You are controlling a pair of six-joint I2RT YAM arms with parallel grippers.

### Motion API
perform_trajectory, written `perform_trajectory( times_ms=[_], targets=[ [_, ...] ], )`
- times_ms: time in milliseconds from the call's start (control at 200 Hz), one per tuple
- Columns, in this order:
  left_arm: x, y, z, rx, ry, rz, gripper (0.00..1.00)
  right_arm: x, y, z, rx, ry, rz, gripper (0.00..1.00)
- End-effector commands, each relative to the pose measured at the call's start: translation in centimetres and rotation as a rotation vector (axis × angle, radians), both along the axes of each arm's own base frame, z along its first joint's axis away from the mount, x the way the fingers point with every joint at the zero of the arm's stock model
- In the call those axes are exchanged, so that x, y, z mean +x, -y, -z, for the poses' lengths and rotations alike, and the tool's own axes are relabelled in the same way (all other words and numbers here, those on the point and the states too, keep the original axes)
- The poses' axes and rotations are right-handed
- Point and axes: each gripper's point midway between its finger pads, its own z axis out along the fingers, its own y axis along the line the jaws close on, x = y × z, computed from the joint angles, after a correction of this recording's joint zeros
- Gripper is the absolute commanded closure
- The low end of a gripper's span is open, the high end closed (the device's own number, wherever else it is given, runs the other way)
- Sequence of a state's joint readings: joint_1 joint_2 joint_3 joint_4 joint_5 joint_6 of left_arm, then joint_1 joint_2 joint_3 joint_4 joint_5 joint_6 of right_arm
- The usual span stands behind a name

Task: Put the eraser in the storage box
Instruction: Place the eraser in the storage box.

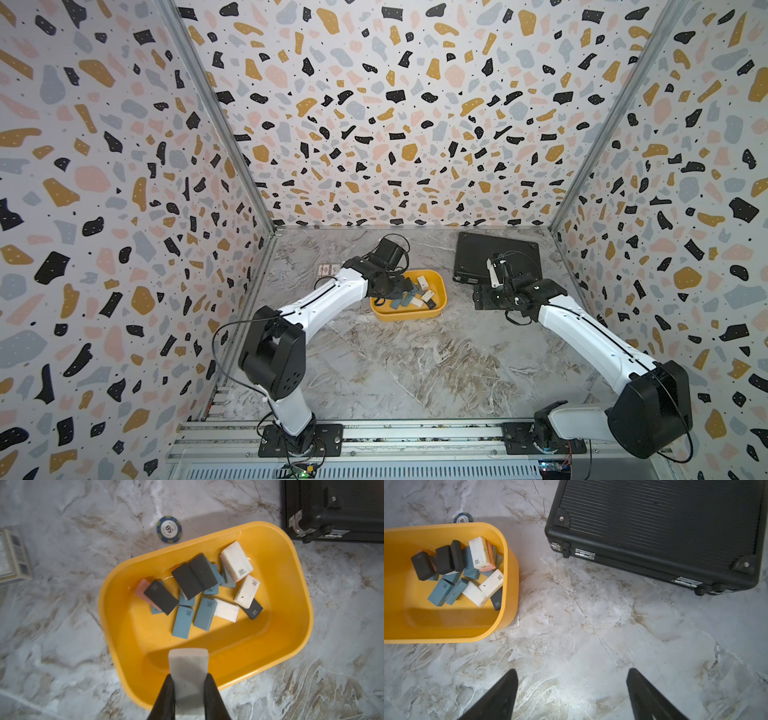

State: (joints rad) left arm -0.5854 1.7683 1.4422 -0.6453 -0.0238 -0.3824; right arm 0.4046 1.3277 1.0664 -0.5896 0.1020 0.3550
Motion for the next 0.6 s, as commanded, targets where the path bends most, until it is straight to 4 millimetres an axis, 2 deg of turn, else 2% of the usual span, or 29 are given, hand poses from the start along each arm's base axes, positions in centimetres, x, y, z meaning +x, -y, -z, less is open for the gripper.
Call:
perform_trajectory(
  times_ms=[0, 375, 596],
  targets=[
    [1.7, 1.9, 0.2, -0.031, -0.002, 0.053, 0.87, 0.4, 0.7, -0.4, -0.006, 0.022, 0.025, 0.15],
    [6.1, 3.5, 2.6, -0.039, -0.041, 0.043, 0.87, 1.1, 1.3, 1.0, -0.005, -0.014, 0.052, 0.14],
    [7.3, 3.8, 4.1, -0.039, -0.072, 0.036, 0.87, 1.3, 1.4, 1.6, -0.017, -0.026, 0.057, 0.14]
  ],
)
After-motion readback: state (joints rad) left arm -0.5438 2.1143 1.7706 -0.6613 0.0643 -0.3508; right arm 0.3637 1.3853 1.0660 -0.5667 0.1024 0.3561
